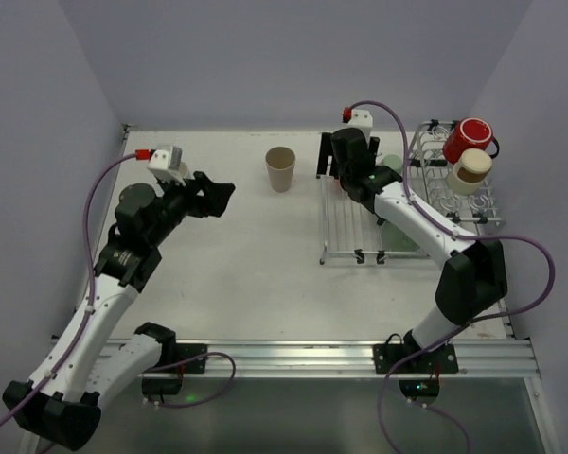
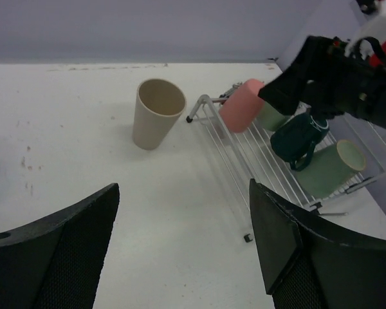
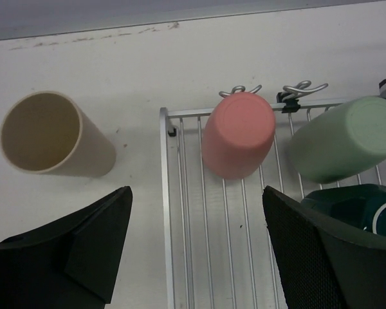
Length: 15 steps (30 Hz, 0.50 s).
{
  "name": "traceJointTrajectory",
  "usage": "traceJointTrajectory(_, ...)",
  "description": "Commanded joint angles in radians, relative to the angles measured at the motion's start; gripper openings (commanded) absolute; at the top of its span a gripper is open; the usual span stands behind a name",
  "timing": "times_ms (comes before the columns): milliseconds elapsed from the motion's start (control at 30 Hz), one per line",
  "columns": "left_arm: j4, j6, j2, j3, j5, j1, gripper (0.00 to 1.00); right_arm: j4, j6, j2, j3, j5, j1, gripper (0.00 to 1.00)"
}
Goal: Unload the cups from the dish rack
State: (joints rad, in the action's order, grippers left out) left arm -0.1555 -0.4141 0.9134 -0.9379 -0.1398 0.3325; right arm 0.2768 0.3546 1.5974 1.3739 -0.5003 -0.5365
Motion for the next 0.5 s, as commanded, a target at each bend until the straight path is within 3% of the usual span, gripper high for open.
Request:
traceJointTrajectory(0, 0.019, -0.009, -0.120, 0.111, -0.138, -0.007, 0.85, 0.004, -0.017, 0.076, 0.082, -0.101, 0.033, 0.84)
traceJointTrajectory(233, -0.029, 0.055, -0.312, 0.246, -0.196, -0.007, 0.87, 0.032, -0.046, 0.232, 0.223, -0.102, 0.092, 0.86)
traceJointTrajectory(467, -0.006, 0.086, -0.311, 0.286, -0.219, -0.009, 0.88, 0.064, -0.011, 0.334, 0.301, -0.047, 0.138, 0.88)
